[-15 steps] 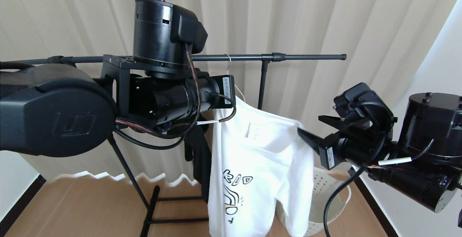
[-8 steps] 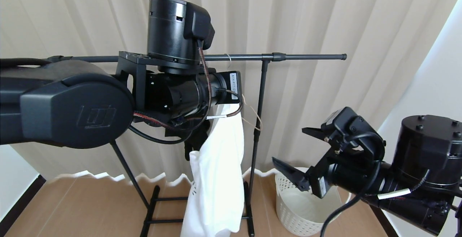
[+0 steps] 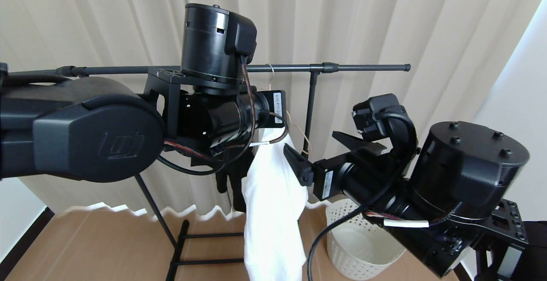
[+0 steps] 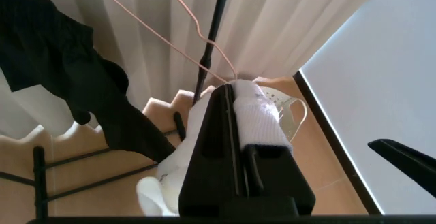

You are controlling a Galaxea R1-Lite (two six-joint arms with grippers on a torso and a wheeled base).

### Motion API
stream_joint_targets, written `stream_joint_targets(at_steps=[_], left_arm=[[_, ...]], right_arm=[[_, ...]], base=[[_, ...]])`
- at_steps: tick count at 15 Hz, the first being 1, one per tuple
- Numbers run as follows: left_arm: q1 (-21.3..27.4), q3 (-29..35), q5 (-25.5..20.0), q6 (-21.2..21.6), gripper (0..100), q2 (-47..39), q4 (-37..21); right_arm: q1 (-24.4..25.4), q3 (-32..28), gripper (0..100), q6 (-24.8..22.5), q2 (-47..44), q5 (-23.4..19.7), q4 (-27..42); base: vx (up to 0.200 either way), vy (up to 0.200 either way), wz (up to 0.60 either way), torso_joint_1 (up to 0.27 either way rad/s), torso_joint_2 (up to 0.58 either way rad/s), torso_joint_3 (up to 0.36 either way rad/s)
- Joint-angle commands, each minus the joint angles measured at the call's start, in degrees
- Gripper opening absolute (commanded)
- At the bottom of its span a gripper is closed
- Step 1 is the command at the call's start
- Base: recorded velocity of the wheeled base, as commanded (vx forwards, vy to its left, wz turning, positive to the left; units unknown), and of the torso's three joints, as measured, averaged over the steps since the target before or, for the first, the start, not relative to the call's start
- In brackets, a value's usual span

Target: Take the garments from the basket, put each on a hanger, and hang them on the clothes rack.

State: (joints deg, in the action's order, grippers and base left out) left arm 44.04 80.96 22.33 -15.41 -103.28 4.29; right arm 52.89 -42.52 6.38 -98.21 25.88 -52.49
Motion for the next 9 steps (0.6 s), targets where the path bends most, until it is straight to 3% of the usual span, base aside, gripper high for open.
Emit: stream_joint_targets(at_steps=[1, 4, 7, 9], left_arm=[[0.1, 0.1, 0.7, 0.0, 0, -0.4, 0.0], [0.6, 0.0, 2.6, 0.0, 0, -1.1, 0.0], [1.5, 0.2, 3.9, 0.1, 0, -2.4, 0.0], [1.7, 0.2, 4.3, 0.1, 0, -2.3, 0.0]], right_arm=[[1.0, -2.2, 100, 0.2, -2.9, 1.5, 0.0], [1.4, -3.1, 100, 0.6, -3.0, 2.3, -0.1], [1.9, -5.0, 100, 0.8, -5.3, 6.8, -0.2], [1.9, -5.6, 100, 0.8, -6.3, 7.3, -0.1]], base=[[0.0, 0.0, 0.0, 0.0, 0.0, 0.0], [0.0, 0.0, 0.0, 0.0, 0.0, 0.0], [0.0, 0.0, 0.0, 0.0, 0.0, 0.0], [0.0, 0.0, 0.0, 0.0, 0.0, 0.0]])
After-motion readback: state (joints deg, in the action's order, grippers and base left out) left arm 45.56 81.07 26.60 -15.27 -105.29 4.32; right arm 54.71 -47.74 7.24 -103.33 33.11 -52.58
